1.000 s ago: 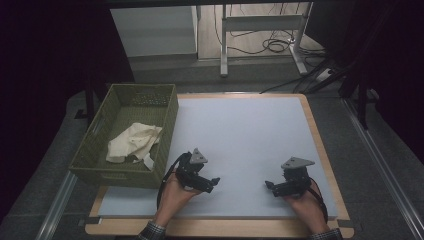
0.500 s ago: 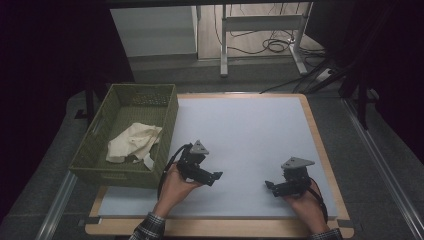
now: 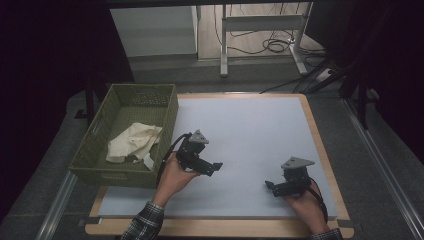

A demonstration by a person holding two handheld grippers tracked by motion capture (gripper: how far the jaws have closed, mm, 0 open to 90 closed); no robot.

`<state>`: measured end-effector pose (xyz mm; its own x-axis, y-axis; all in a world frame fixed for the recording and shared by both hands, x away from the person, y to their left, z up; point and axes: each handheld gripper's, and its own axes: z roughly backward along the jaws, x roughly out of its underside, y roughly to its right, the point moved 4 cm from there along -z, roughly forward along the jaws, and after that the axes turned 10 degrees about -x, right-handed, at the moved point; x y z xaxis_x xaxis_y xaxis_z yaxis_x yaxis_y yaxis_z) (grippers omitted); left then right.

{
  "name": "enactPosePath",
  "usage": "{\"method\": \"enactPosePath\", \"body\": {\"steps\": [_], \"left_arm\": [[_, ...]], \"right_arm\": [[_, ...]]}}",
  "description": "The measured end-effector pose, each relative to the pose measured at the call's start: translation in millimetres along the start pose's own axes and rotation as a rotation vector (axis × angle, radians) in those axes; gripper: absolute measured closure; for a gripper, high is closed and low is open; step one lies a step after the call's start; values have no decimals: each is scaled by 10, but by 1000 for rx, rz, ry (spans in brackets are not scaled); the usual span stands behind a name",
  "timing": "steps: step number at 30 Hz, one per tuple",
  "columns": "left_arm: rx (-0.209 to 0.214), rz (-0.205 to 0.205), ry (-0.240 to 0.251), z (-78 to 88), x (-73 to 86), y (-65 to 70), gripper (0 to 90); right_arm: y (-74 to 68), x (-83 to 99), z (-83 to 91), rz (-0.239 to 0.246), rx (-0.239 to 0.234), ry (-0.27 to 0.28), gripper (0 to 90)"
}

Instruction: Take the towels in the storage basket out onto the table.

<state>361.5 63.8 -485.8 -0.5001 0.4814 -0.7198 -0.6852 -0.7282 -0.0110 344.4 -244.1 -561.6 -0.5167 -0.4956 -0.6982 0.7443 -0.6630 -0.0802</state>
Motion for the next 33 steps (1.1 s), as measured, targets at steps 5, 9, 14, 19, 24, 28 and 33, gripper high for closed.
{"method": "enactPosePath", "body": {"steps": [5,9,14,19,24,28,33], "left_arm": [[-25,-11,-4,57,-95,-51,12],[-37,-6,-8,99,-157,-109,11],[-54,5,-15,137,-211,-243,11],[-93,-3,-30,208,-249,-361,11],[-128,12,-36,321,-268,-536,11],[-173,31,-50,421,-255,-720,12],[-224,62,-54,543,-209,-947,16]], "right_arm": [[0,0,0,0,0,0,24],[1,0,-1,1,-1,0,24],[1,0,-1,1,-1,0,24],[2,0,-1,2,-1,1,24],[3,0,-1,3,0,1,24],[2,0,-3,2,0,3,24],[1,0,-3,2,0,3,24]]}}
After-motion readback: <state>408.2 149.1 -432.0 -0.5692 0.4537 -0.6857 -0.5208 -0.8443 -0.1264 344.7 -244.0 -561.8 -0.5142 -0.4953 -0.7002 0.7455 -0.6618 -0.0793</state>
